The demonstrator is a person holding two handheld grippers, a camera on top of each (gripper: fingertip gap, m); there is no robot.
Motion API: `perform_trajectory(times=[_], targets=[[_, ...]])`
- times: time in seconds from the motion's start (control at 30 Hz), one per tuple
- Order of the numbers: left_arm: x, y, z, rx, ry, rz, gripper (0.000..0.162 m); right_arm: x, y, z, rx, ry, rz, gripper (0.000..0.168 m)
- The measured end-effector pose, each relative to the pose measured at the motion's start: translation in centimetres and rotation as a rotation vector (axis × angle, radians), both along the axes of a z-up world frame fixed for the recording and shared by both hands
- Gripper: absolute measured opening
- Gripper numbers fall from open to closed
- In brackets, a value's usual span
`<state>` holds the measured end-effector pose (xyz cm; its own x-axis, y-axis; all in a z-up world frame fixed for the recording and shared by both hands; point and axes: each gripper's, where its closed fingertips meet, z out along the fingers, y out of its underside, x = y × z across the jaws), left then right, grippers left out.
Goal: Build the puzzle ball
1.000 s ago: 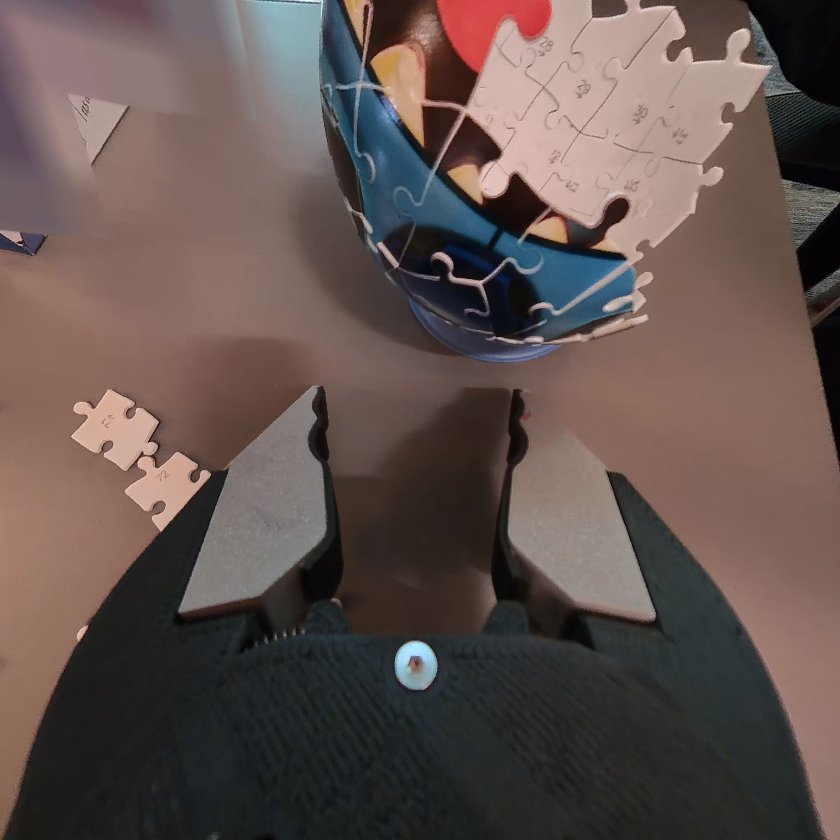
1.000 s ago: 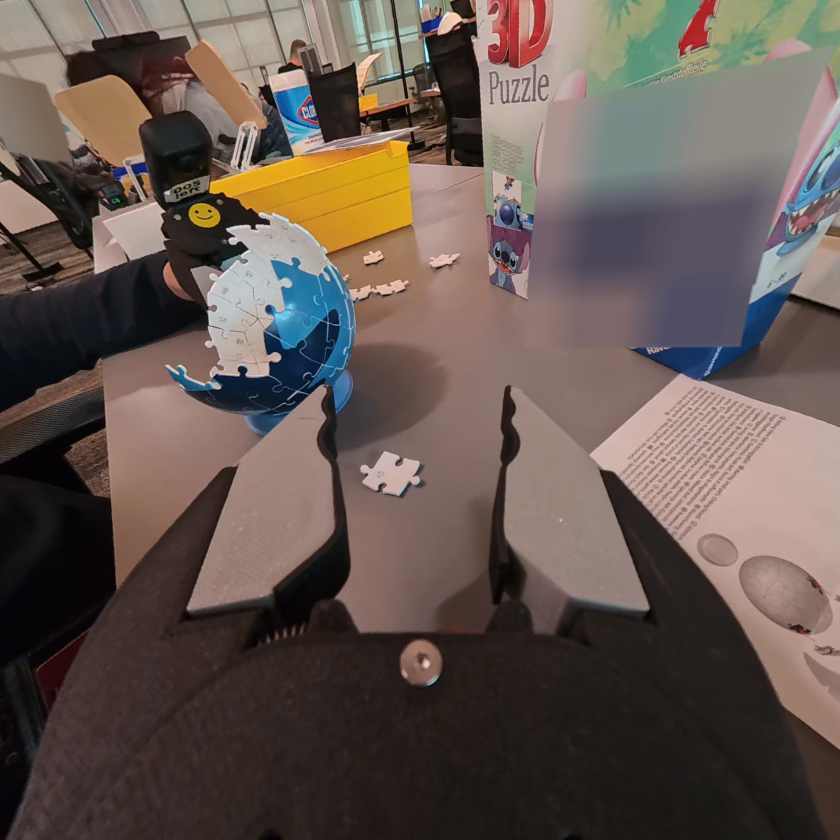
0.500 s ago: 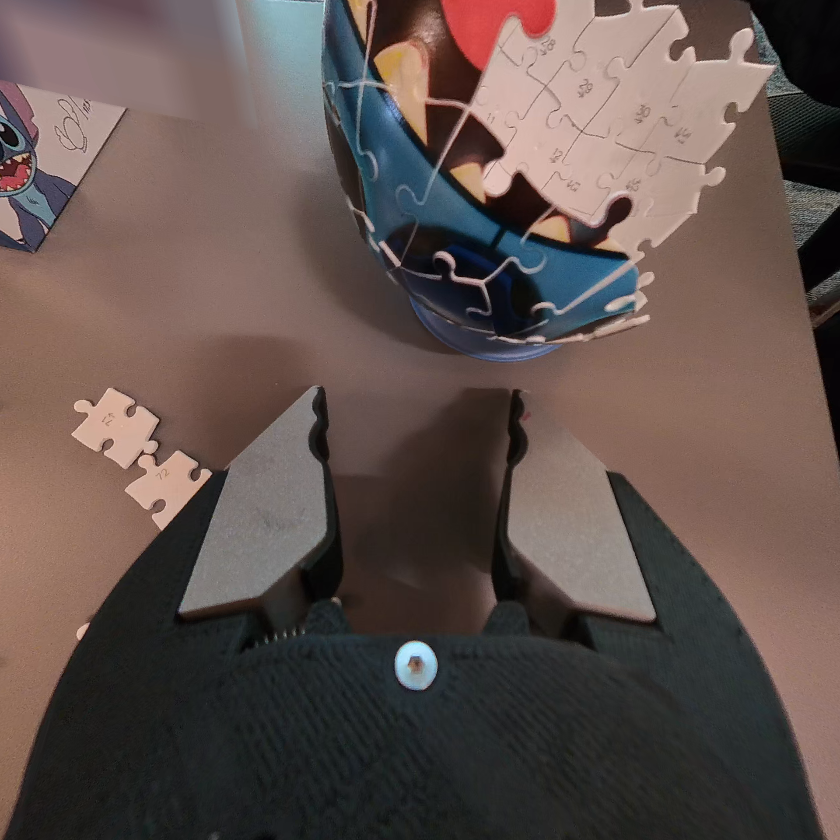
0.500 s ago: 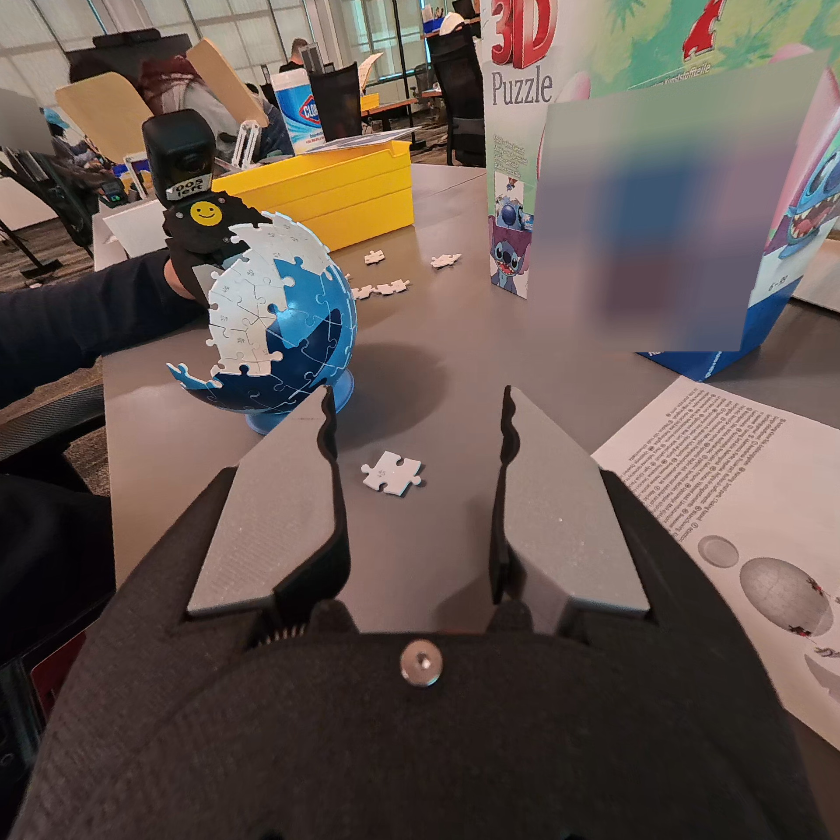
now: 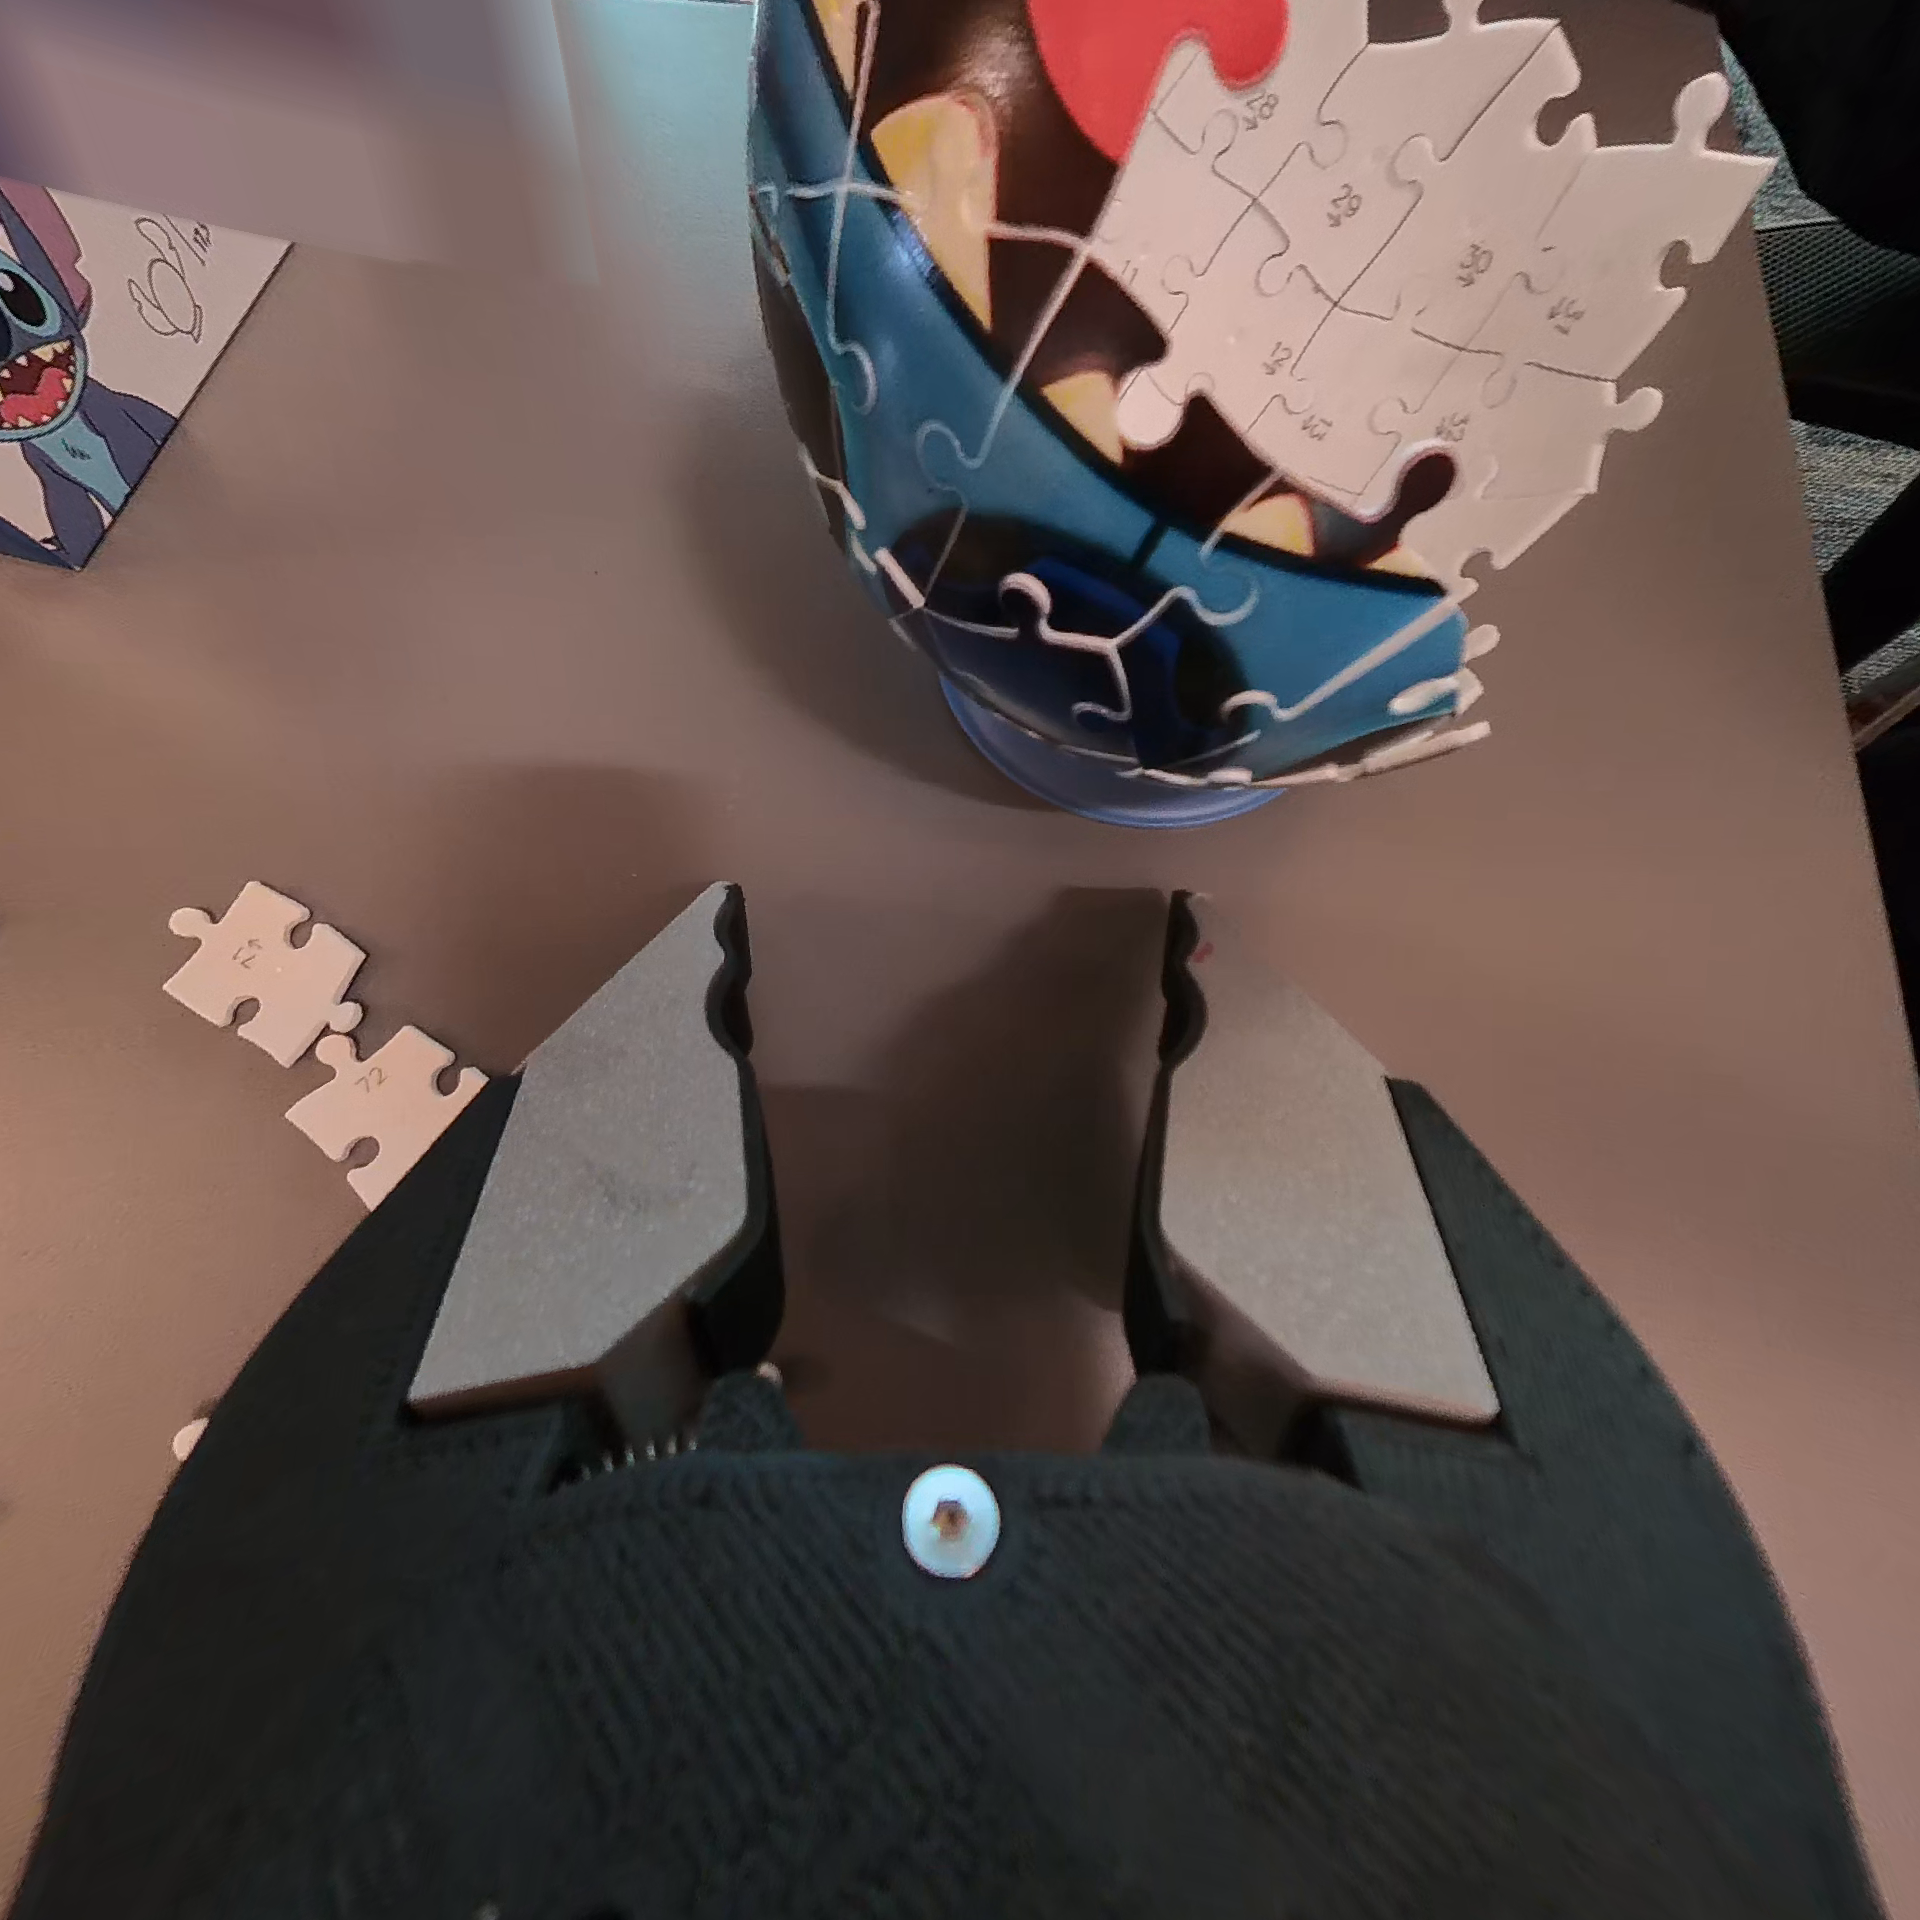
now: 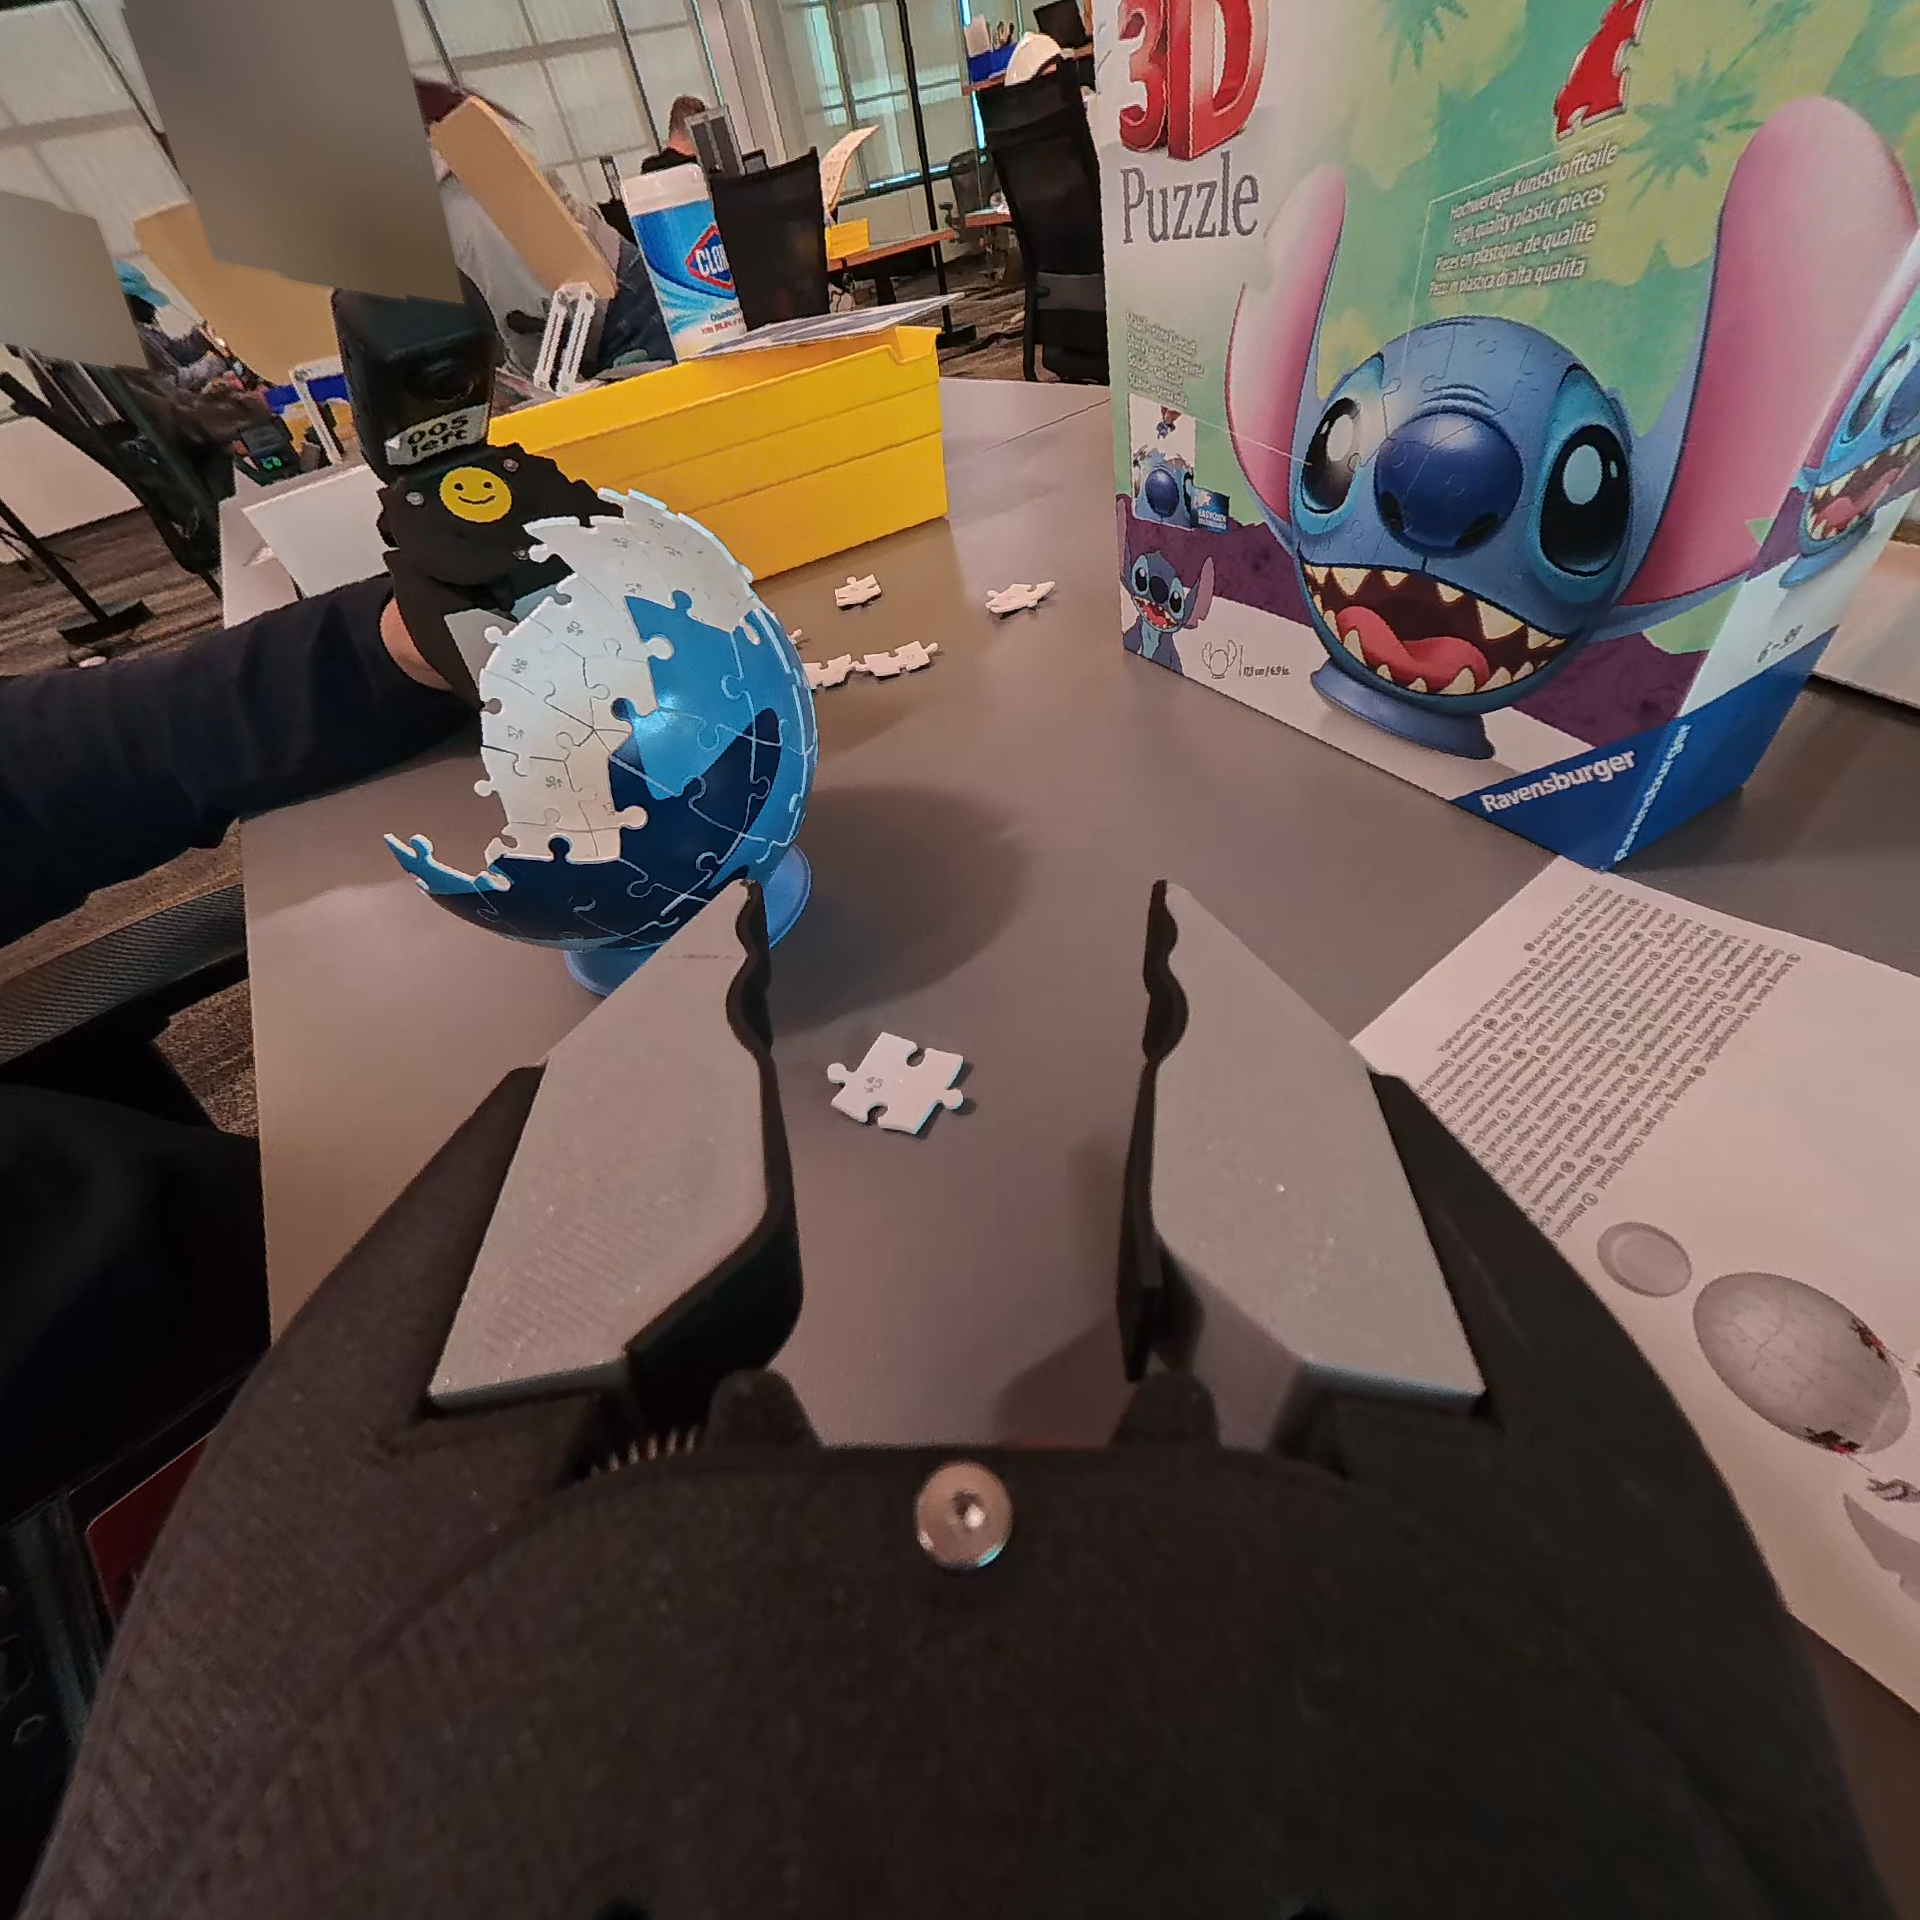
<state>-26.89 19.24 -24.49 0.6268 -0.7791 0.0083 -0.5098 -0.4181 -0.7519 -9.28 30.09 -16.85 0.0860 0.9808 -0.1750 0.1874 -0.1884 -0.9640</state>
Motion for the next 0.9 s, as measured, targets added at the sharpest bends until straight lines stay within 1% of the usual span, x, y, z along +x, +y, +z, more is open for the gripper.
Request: perform_trajectory(times=[0.9], targets=[[-0.02,-0.12,-0.31,-0.021,0.009,-0.004,0.078,0.03,0.02,0.04,-0.002,0.002,0.0,0.071]])
